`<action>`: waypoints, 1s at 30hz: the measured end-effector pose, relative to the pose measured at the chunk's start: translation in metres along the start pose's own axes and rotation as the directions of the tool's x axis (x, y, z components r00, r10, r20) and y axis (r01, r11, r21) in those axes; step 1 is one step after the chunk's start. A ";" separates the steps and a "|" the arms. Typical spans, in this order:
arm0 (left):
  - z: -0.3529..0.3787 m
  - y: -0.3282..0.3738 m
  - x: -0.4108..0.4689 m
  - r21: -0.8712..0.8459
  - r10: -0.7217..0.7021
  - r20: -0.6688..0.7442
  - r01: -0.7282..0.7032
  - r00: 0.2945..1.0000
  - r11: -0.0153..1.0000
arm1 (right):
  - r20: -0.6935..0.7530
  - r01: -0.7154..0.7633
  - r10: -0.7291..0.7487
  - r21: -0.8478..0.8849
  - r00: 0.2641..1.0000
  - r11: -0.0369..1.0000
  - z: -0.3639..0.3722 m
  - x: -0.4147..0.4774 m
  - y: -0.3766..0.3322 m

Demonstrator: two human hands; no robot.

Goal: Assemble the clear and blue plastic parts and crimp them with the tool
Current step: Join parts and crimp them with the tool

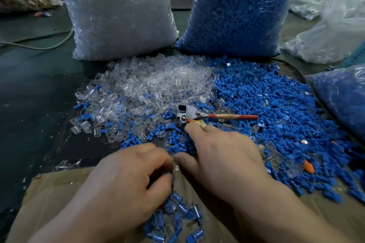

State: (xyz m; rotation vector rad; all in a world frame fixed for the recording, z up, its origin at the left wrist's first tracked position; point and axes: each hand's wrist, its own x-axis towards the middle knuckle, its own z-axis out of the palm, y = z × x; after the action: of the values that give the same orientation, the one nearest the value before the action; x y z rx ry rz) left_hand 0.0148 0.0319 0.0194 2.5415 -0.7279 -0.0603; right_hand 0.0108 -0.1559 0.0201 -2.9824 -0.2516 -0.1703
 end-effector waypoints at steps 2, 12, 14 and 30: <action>0.000 0.002 -0.001 0.008 0.033 0.032 -0.033 0.999 0.999 | -0.004 0.021 -0.022 -0.021 1.000 1.000 0.003 0.004 -0.002; 0.009 -0.004 0.010 0.144 -0.137 -0.111 0.153 0.984 0.978 | 0.051 0.167 -0.167 0.016 0.985 0.986 0.006 0.009 -0.001; 0.010 -0.002 0.012 0.155 -0.153 -0.112 0.169 0.982 0.973 | 0.064 0.189 -0.191 0.035 0.980 0.981 0.005 0.010 0.000; 0.014 -0.003 0.011 -0.110 -0.265 -0.255 0.245 0.930 0.963 | -0.049 0.009 0.016 0.488 0.999 0.873 0.005 0.010 0.006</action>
State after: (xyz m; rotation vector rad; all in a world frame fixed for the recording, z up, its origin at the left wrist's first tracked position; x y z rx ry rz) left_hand 0.0235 0.0221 0.0067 2.4899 -0.2819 0.1639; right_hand 0.0218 -0.1598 0.0151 -2.4693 -0.2406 -0.1551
